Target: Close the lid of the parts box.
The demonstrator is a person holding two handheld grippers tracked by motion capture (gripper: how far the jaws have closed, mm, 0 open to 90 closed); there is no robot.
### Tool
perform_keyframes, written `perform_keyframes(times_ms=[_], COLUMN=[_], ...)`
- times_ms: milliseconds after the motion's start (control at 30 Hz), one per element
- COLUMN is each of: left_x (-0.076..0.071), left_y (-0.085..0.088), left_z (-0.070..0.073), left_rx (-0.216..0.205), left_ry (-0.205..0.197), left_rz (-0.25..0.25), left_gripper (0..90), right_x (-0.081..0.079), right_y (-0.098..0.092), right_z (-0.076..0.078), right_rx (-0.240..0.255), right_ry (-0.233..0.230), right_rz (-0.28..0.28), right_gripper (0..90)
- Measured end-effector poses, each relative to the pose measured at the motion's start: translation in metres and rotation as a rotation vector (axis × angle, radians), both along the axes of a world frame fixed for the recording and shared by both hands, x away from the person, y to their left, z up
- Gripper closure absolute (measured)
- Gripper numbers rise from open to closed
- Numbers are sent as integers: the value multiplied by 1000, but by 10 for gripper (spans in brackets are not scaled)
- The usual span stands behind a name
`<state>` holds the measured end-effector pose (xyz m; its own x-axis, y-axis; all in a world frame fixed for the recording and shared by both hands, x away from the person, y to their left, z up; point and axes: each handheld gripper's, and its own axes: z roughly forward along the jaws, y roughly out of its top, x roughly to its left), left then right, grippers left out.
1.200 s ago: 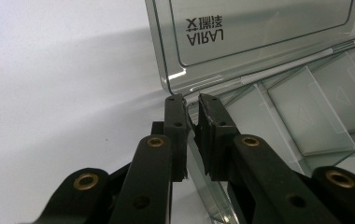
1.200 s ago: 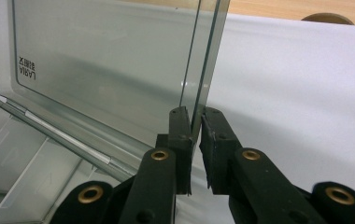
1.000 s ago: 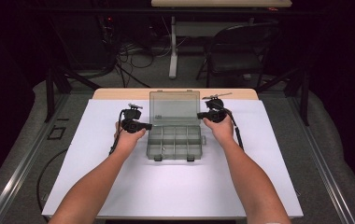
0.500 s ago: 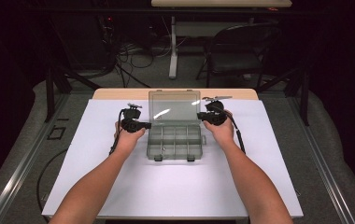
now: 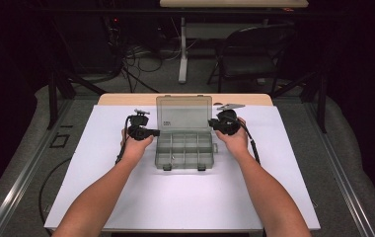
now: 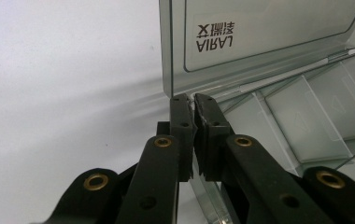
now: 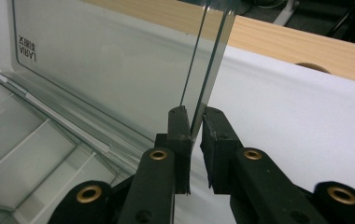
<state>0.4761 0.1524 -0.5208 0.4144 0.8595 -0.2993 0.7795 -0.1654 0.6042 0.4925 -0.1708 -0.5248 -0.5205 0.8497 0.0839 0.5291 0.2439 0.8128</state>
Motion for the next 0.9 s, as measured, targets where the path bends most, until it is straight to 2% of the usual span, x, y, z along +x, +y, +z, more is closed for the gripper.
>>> perform_keyframes(times_ms=[267, 400, 600, 900], left_x=[-1, -1, -1, -1], left_y=[0, 1, 0, 0], left_z=[-1, -1, -1, -1], left_rx=[-4, -6, -3, -3], left_ry=[-6, -4, -5, -12], left_rz=[3, 3, 2, 3], left_gripper=[868, 868, 867, 866], right_x=[-5, -8, -11, -14], right_y=[-1, 0, 0, -2], right_z=[-1, 1, 2, 1], right_rx=[-23, -66, -100, -90], right_ry=[-46, -67, -98, -108], right_rz=[30, 55, 84, 94], right_gripper=[817, 813, 809, 814])
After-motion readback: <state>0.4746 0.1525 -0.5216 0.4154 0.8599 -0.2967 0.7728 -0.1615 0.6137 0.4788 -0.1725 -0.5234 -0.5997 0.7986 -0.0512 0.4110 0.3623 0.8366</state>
